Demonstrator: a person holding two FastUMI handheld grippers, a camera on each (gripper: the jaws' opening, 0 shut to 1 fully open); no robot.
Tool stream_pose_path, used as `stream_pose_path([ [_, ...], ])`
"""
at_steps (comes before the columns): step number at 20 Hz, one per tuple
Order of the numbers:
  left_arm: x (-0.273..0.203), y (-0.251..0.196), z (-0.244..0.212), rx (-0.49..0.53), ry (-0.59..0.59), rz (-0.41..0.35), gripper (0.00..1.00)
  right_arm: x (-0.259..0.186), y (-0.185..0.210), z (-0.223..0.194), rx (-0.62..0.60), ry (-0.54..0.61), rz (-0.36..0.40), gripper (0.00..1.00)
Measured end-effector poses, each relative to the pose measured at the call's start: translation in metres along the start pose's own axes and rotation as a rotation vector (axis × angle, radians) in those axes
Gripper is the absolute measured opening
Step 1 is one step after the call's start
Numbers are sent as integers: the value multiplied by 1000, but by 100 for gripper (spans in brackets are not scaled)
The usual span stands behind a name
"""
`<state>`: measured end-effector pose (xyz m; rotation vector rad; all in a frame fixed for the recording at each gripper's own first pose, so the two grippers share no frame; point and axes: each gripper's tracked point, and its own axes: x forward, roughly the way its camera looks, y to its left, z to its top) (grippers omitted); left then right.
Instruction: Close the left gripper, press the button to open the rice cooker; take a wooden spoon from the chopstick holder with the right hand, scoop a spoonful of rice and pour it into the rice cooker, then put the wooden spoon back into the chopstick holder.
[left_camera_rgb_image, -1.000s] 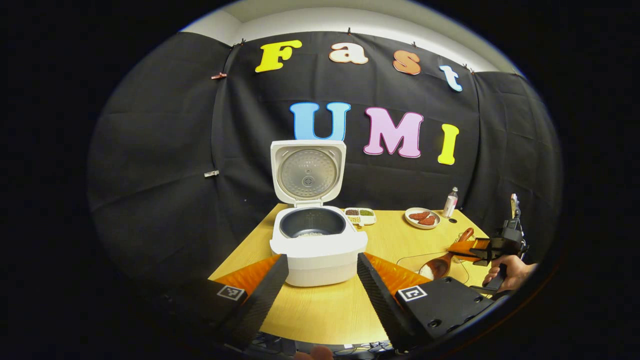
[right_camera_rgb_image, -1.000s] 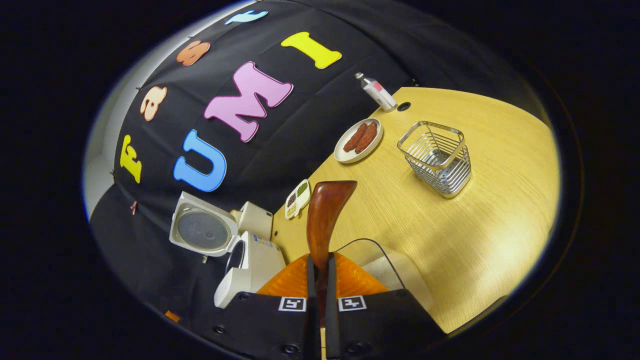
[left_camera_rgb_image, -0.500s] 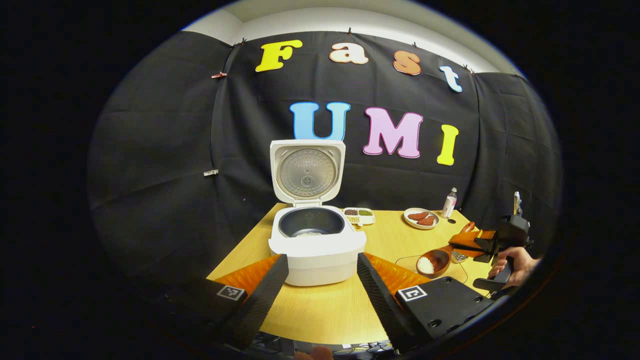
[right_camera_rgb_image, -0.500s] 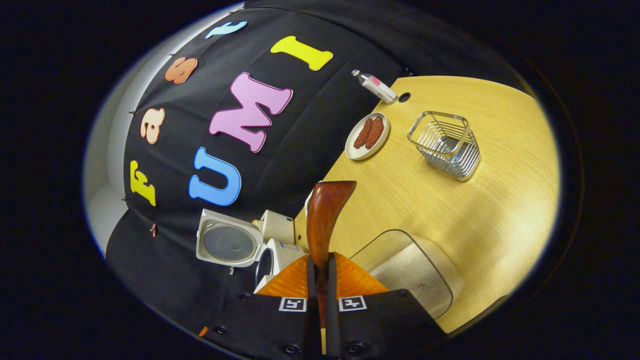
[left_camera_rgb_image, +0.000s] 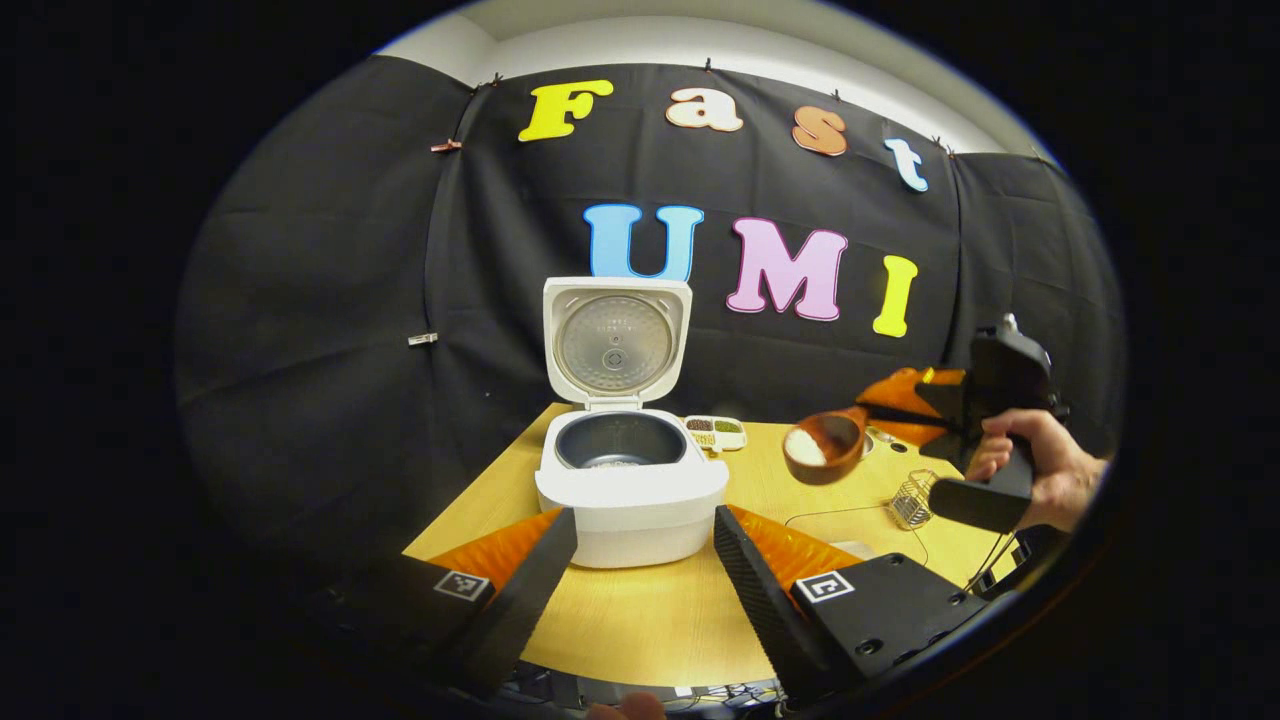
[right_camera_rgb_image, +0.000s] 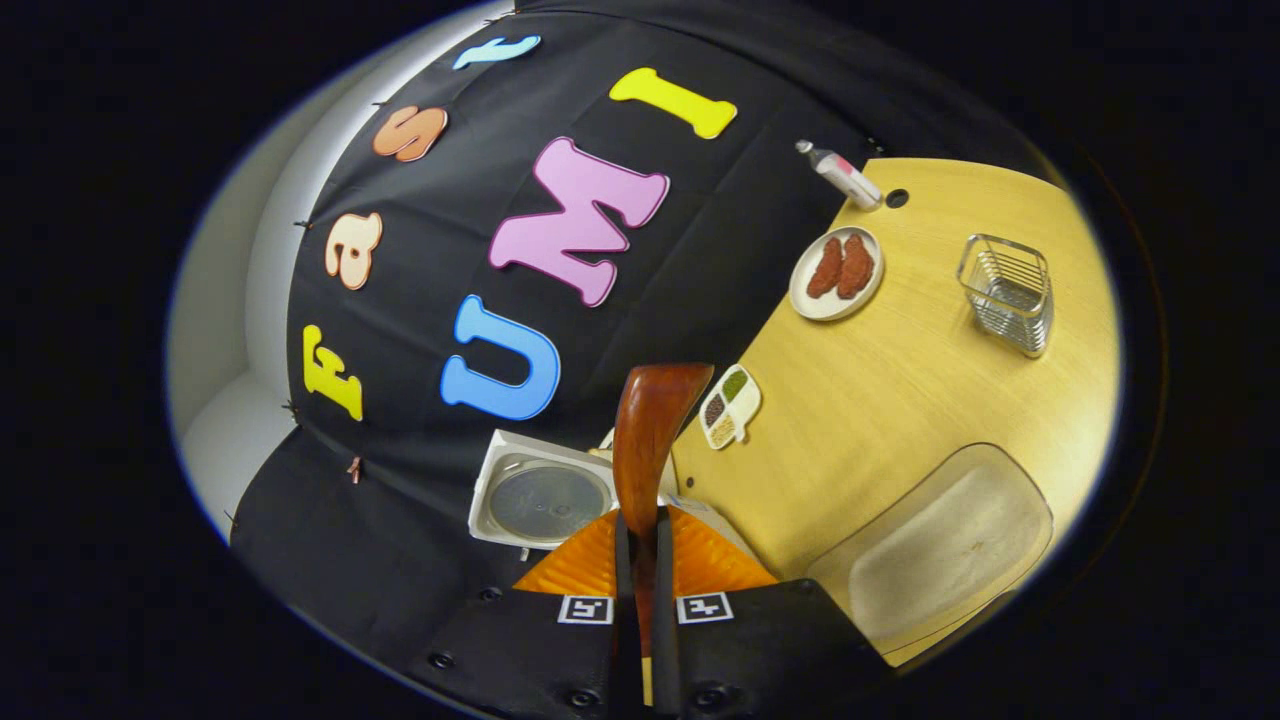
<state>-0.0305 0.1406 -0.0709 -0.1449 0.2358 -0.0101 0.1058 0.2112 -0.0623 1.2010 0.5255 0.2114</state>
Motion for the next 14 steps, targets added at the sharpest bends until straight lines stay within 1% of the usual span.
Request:
stream_pose_path([
  [3, 0, 3, -2, -13, 4, 4, 95, 29, 39, -17, 5, 20, 37, 8],
  [7, -3, 7, -1, -19, -4, 13, 95, 62, 79, -40, -50, 45, 63, 8],
  [11, -7, 17, -3, -19, -8, 21, 95, 100, 99, -61, -86, 47, 61, 8],
  [14, -7, 23, -4, -32, -1, 27, 95, 129, 99, -71, -154, 28, 27, 8],
])
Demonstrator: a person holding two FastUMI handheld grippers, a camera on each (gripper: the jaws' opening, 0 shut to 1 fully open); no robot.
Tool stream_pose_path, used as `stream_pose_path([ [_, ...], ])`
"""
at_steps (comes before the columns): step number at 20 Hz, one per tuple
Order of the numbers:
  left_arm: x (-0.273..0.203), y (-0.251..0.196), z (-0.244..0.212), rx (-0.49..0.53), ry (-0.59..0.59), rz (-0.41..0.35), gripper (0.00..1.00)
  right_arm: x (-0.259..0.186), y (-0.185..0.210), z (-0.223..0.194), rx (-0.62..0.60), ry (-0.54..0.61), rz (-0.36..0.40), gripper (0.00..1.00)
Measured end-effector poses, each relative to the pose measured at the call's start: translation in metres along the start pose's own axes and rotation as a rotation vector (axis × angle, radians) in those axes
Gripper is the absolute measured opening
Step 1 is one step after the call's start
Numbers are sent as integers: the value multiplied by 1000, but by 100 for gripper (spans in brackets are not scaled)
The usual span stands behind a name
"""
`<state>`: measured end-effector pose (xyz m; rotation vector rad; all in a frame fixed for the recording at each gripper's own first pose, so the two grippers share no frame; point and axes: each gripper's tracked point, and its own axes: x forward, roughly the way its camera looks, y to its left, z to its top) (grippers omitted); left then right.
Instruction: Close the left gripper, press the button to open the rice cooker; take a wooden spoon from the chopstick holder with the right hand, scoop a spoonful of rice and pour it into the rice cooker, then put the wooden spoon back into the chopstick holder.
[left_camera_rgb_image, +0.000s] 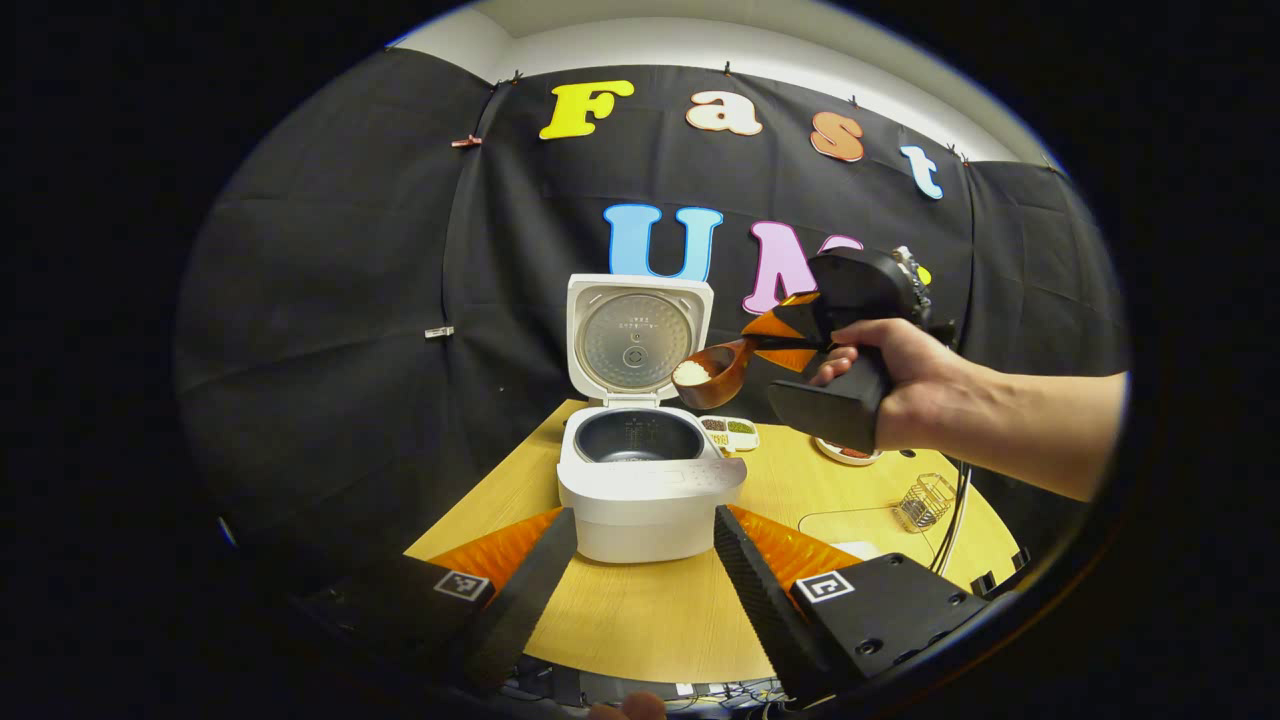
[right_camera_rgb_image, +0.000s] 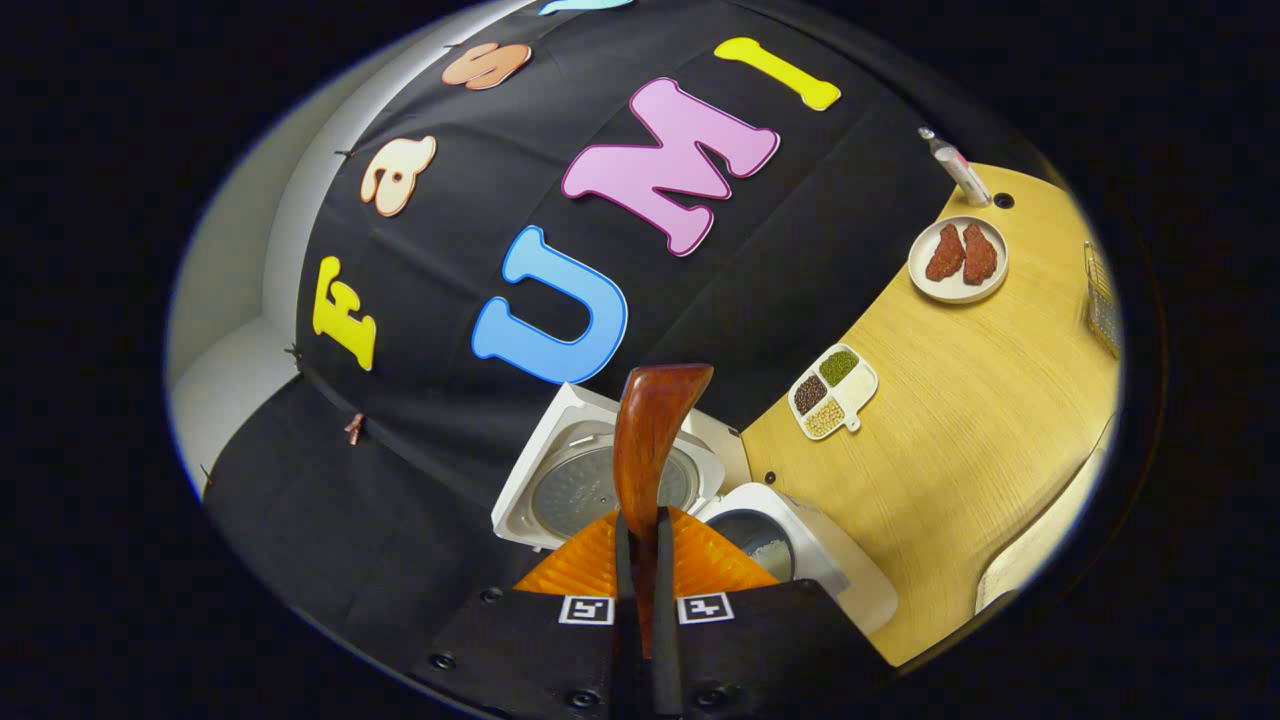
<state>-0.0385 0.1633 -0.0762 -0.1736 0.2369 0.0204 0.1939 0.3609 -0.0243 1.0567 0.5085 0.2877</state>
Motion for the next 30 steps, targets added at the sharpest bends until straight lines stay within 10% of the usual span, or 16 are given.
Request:
stream_pose_path([
  [17, 15, 32, -10, -53, 34, 26, 95, 78, 4, -40, -547, 2, -74, 8],
  [30, 15, 31, -11, -70, 35, 21, 95, 78, 42, -77, -928, 27, 40, 8],
])
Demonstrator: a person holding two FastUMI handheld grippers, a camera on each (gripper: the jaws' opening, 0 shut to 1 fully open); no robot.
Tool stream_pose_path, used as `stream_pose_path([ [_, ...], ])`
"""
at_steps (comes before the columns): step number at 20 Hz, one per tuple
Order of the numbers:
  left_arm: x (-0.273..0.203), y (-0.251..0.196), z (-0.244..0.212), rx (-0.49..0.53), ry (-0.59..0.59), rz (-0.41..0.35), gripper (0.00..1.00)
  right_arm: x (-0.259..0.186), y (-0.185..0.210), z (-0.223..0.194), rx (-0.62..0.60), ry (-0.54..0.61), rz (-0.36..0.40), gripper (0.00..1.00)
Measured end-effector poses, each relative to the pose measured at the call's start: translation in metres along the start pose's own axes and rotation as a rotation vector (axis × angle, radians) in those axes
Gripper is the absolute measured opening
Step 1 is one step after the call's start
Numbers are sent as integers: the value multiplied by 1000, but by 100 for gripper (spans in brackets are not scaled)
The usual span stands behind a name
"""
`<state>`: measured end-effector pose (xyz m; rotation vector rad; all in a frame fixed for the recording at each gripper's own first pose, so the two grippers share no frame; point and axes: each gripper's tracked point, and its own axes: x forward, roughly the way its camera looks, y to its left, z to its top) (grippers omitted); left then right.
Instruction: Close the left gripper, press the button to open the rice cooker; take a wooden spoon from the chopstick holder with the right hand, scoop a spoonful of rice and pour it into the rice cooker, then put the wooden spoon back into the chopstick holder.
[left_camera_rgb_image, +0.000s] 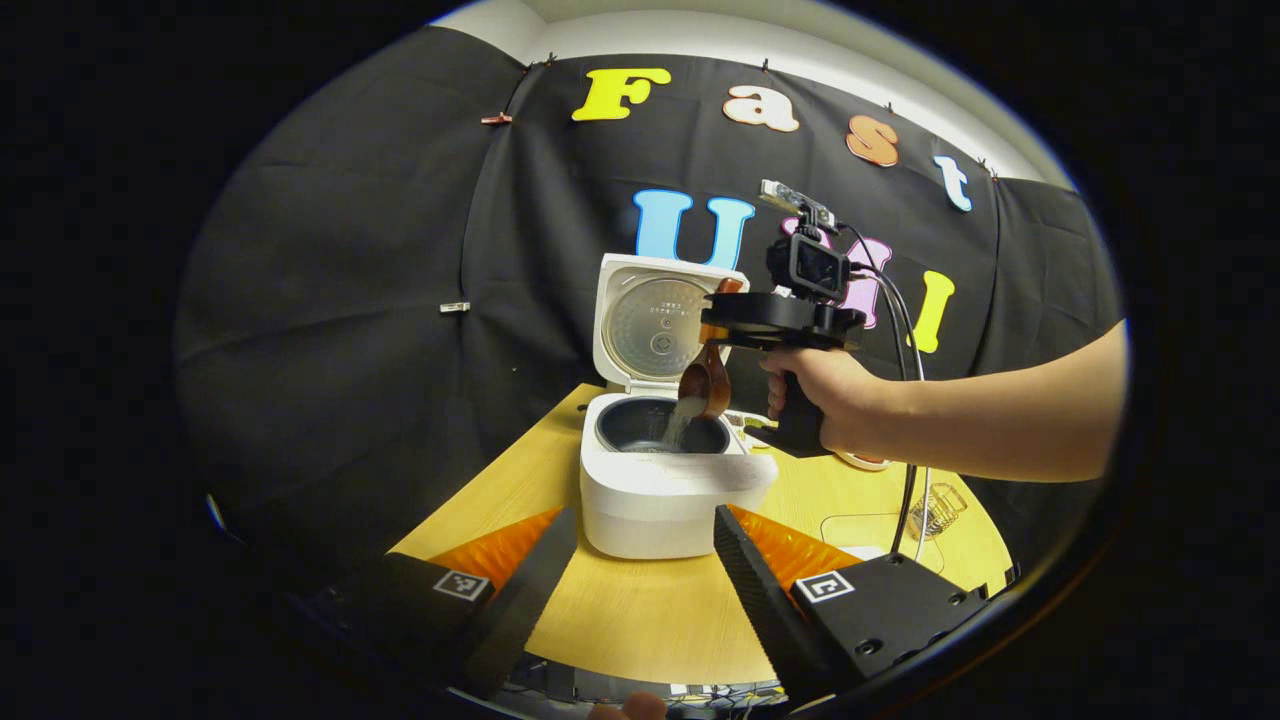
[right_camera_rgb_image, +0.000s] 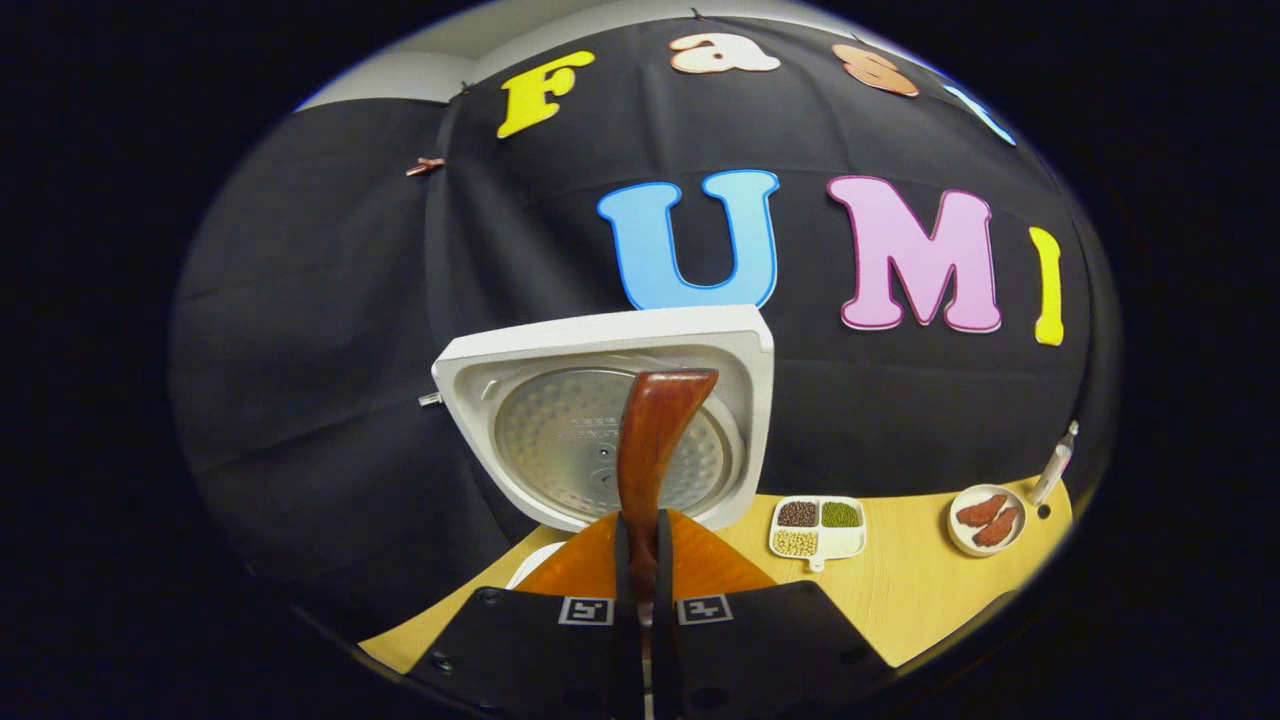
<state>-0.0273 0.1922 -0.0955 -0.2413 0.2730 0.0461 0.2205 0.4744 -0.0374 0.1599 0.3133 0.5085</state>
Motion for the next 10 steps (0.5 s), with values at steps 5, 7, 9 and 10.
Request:
stream_pose_path([
  [5, 0, 2, -3, -13, 8, 6, 95, -4, 20, -4, -199, -15, 42, 8],
  [7, 0, 2, -2, -17, 6, 8, 95, -7, 29, -6, -278, -19, 64, 8],
  [9, 1, 1, -1, -12, 3, 7, 95, -9, 38, -9, -362, -29, 85, 8],
  [10, 1, 1, 0, -11, 2, 7, 95, -11, 42, -10, -400, -33, 95, 8],
])
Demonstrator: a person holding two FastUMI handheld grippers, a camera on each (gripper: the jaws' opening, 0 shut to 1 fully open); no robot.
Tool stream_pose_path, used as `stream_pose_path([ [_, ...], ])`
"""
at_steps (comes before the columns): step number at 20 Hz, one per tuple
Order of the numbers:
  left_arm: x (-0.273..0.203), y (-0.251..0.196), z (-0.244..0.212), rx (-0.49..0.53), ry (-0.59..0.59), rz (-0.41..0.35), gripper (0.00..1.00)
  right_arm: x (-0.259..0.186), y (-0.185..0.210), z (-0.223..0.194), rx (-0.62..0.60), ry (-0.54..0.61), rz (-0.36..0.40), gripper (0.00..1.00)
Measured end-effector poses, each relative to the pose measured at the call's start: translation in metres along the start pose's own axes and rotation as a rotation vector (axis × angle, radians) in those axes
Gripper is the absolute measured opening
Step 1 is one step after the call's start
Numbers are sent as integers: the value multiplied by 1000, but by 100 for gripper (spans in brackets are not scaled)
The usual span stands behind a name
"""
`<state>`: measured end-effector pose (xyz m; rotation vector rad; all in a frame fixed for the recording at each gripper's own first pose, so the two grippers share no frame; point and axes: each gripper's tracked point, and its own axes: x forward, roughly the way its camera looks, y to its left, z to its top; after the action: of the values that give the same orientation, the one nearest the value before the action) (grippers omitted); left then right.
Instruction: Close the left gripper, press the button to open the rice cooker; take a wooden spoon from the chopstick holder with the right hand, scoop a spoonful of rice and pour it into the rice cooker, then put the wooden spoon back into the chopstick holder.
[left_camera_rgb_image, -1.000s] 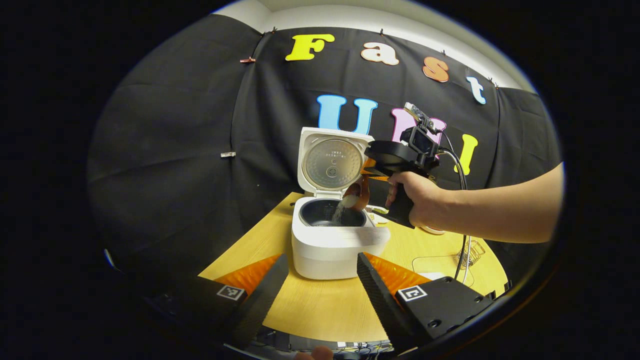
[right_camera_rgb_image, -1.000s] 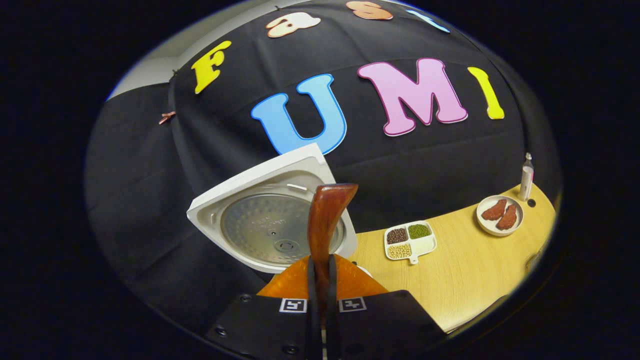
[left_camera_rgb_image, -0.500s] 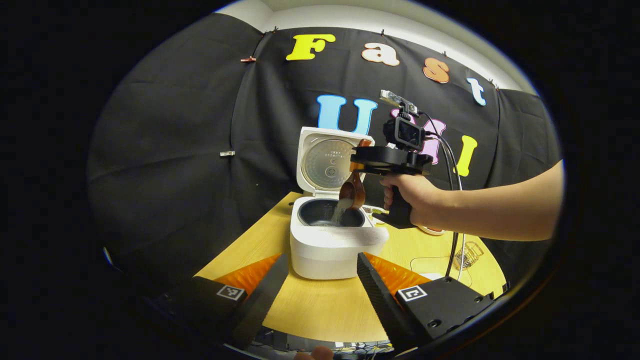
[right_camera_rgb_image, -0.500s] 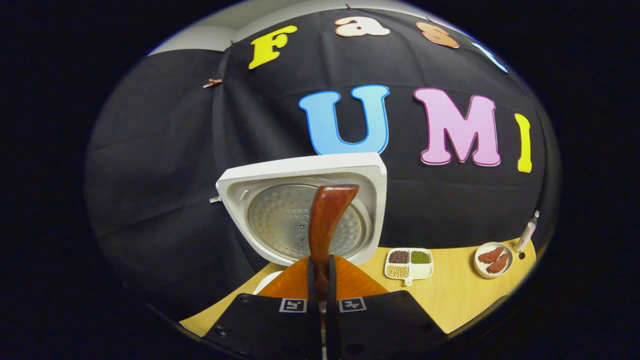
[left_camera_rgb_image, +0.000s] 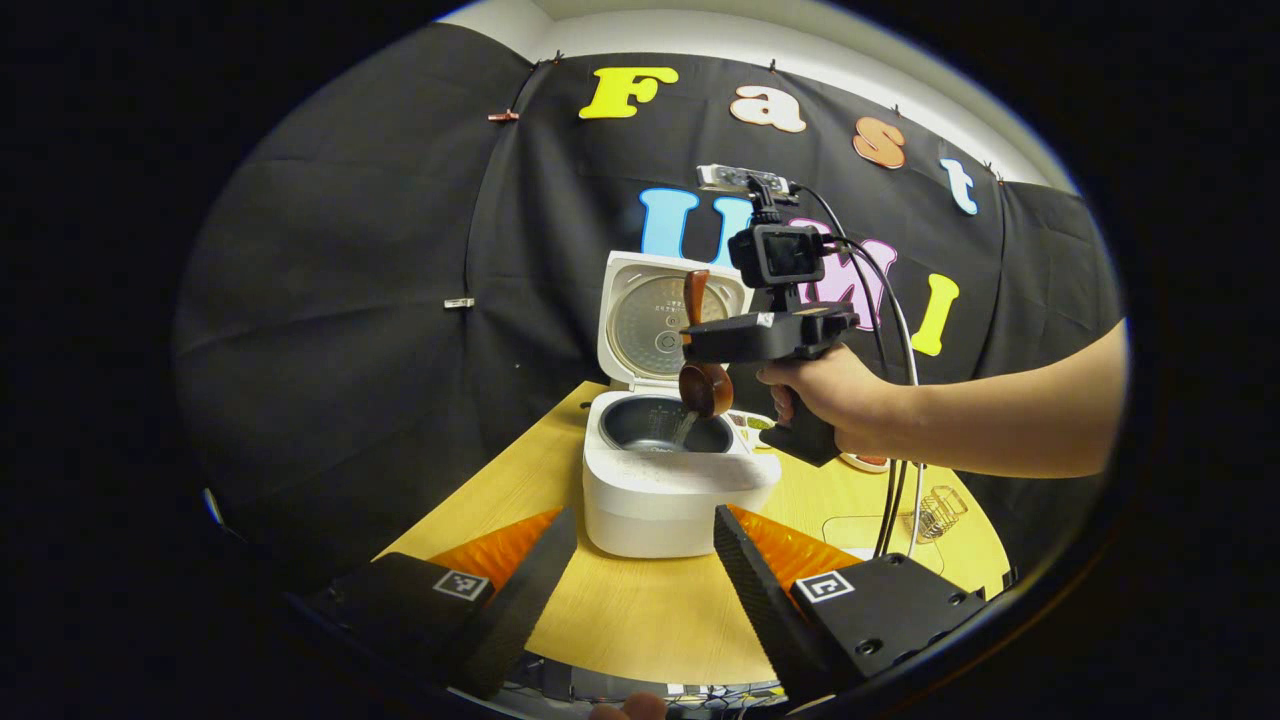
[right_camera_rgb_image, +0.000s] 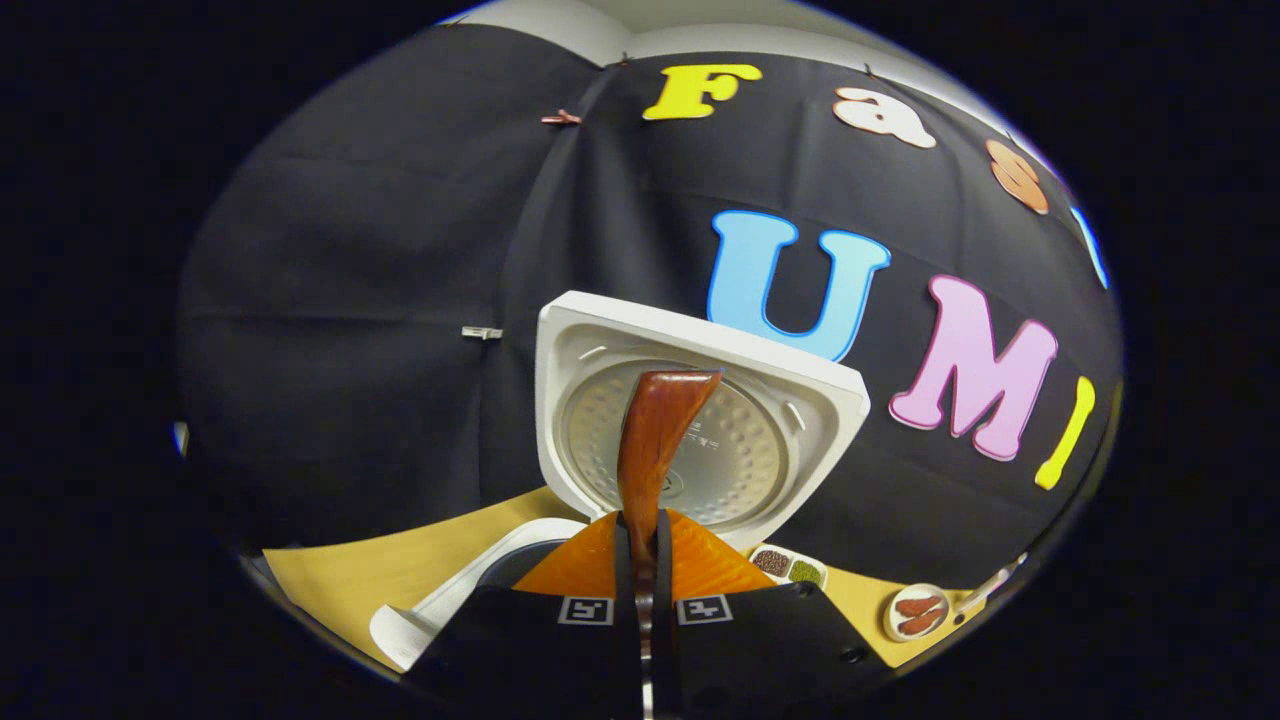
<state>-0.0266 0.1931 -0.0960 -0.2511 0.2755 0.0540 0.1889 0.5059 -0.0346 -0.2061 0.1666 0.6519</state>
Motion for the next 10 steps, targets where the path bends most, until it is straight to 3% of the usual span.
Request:
stream_pose_path([
  [8, -1, -5, 0, 2, 0, -4, 95, -7, 26, -5, -225, -23, 52, 8],
  [10, -2, -6, 1, 3, -3, 0, 95, -7, 22, -13, -113, -1, 58, 8],
])
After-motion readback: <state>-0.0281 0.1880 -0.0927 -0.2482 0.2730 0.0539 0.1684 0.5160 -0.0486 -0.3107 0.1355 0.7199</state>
